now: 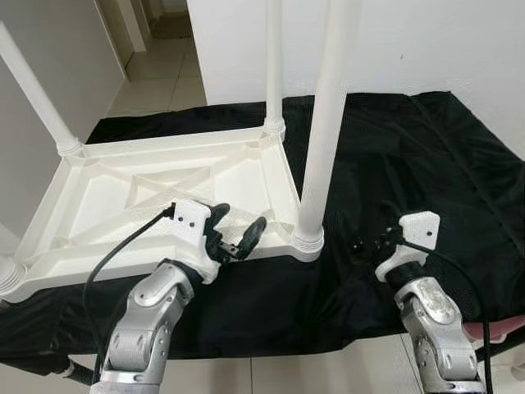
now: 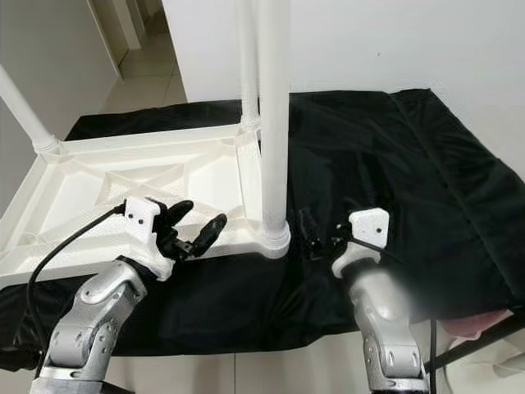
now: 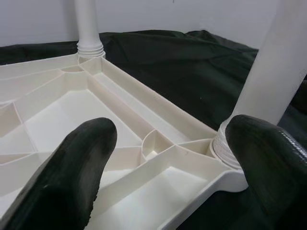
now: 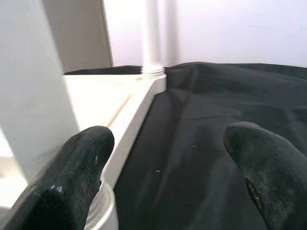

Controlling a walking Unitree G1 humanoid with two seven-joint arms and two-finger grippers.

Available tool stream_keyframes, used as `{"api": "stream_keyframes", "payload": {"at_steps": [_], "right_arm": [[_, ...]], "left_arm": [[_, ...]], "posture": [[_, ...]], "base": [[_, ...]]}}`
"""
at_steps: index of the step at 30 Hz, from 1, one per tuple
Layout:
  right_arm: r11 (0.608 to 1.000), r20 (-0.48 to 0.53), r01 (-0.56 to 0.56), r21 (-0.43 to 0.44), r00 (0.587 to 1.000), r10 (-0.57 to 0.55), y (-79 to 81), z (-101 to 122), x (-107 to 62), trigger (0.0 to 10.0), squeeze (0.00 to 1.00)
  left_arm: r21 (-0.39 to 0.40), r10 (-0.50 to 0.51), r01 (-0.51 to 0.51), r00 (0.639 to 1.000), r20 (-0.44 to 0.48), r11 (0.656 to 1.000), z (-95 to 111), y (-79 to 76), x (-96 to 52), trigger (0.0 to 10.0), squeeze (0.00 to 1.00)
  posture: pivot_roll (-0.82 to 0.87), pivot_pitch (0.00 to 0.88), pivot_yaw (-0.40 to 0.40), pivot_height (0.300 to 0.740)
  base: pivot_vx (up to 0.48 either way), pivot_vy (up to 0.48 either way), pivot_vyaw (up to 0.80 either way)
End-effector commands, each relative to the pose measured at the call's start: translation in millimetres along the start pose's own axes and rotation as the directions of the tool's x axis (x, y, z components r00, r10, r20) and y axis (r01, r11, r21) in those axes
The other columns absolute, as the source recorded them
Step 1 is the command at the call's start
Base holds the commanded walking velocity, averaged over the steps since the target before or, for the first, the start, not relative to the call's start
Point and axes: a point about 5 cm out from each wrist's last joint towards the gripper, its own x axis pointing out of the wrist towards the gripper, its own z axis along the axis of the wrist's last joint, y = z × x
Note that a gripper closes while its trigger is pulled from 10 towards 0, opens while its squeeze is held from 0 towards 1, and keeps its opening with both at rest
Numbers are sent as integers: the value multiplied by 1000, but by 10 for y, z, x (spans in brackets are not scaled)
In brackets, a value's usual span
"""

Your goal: Building children table

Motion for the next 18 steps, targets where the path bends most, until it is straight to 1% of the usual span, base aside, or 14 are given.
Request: {"api": "stream_keyframes", "payload": {"at_steps": [1,2,3,4,5,7,11,13,14,15,16,17,18], "right_arm": [[999,5,-35,9,999,35,39,27,20,10000,0],[998,3,-69,15,998,69,45,36,13,10000,0],[998,3,-69,15,998,69,45,36,13,10000,0],[993,-5,-113,17,994,113,53,41,-7,10000,0],[993,-5,-113,17,994,113,53,41,-7,10000,0],[981,-31,-194,29,980,195,58,20,-81,10000,0],[976,-42,-214,33,976,215,55,4,-107,10000,0],[969,-68,-245,41,966,247,34,-28,-150,10000,0],[949,-101,-313,44,943,316,46,-61,-180,10000,0],[949,-101,-313,44,943,316,46,-61,-180,10000,0],[938,-107,-343,44,932,345,57,-66,-177,10000,0],[938,-107,-343,44,932,345,57,-66,-177,10000,0],[929,-110,-368,39,923,370,64,-63,-163,10000,0]], "left_arm": [[19,147,-146,989,-25,989,-17,67,-35,10000,0],[25,144,-143,989,-30,989,-8,64,-45,10000,0],[25,144,-143,989,-30,989,-8,64,-45,10000,0],[27,138,-137,990,-35,990,3,64,-53,10000,0],[27,138,-137,990,-35,990,3,64,-53,10000,0],[60,106,-103,993,-49,993,21,51,-50,10000,0],[71,94,-90,994,-51,993,26,45,-46,10000,0],[79,61,-57,997,-51,995,60,25,-26,10000,0],[115,43,-35,997,-66,993,95,18,-11,10000,0],[115,43,-35,997,-66,993,95,18,-11,10000,0],[117,34,-26,997,-64,993,114,18,-5,10000,0],[117,34,-26,997,-64,993,114,18,-5,10000,0],[111,31,-25,998,-58,994,132,22,5,10000,0]], "posture": [[-64,47,72,740],[-55,58,78,740],[-55,58,78,740],[-54,52,91,740],[-54,52,91,740],[-56,52,109,740],[-56,52,109,740],[-55,53,119,740],[-54,44,143,740],[-54,44,143,740],[-54,42,149,740],[-54,42,149,740],[-54,37,159,740]], "base": [[0,0,0],[0,0,0],[0,0,0],[0,0,0],[0,0,0],[0,0,0],[0,0,0],[0,0,0],[0,0,0],[0,0,0],[0,0,0],[0,0,0],[0,0,0]]}}
